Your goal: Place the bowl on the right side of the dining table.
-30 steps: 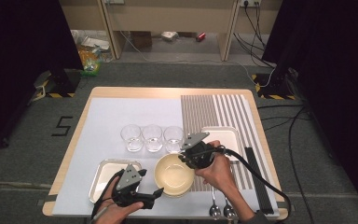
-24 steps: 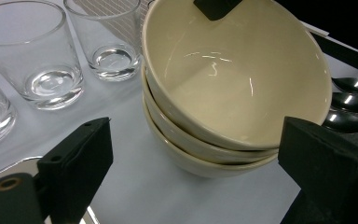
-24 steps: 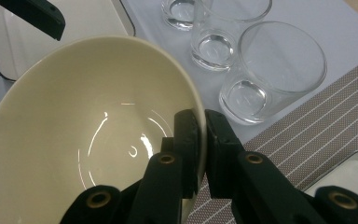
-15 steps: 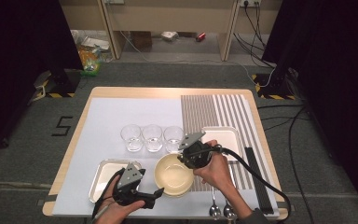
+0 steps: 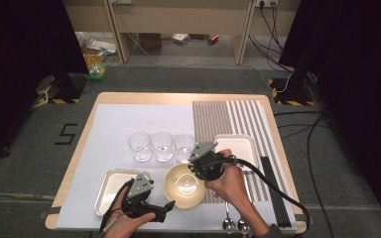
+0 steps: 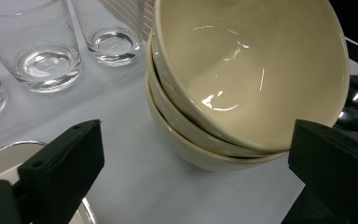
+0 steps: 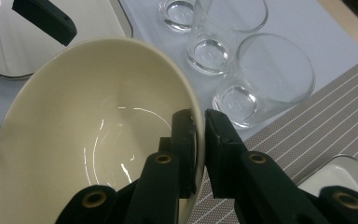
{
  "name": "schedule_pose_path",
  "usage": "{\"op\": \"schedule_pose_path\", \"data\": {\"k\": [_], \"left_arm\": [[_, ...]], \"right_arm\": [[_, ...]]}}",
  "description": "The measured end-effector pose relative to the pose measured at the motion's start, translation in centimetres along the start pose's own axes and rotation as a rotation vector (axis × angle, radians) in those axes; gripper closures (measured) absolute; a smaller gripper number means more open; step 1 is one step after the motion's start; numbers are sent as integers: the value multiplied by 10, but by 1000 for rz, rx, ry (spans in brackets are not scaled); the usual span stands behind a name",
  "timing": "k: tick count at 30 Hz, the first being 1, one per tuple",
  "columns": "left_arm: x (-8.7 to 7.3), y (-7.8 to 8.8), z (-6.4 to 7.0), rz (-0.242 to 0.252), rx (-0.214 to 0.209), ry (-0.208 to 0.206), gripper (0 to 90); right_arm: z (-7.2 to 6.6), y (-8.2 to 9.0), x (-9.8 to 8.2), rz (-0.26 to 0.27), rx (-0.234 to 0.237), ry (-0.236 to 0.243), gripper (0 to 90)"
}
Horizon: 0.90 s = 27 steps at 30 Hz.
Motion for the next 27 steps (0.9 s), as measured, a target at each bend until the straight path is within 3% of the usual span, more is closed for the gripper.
{"op": "schedule_pose_path", "data": {"k": [3,6,8,11,15,18,21,24,27], "left_arm": [[1,-1,-1,0,-4,5,23],[0,-1,-1,0,-7,8,22],[0,-1,-1,0,-6,7,20],[0,-2,-1,-1,-8,15,14],[-1,-5,-1,-1,-9,22,16],[-1,-5,-2,-5,-14,28,4],[-1,-6,-2,-3,-12,31,2],[-1,-5,-1,-6,-9,30,2],[-1,-6,-2,-3,-22,41,1]], "right_arm": [[0,-8,-2,-27,10,-2,809],[1,-10,1,-16,24,-14,823],[1,-9,2,-16,17,6,830],[-1,-7,3,-20,-29,44,836],[-3,0,6,9,-59,44,831],[-5,1,5,0,-115,69,837],[-4,3,5,11,-97,58,831],[-1,0,4,11,-30,-4,811],[0,-9,2,-21,-33,17,814]]}}
Point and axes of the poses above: each handheld gripper's, and its own axes: y roughly backward along the jaws, x roughly out of its top, z roughly to its right, the point moved 10 cm from there along -y, roughly forward along the jaws, and after that the axes turned 13 degrees about -z, right-handed, at the moved point
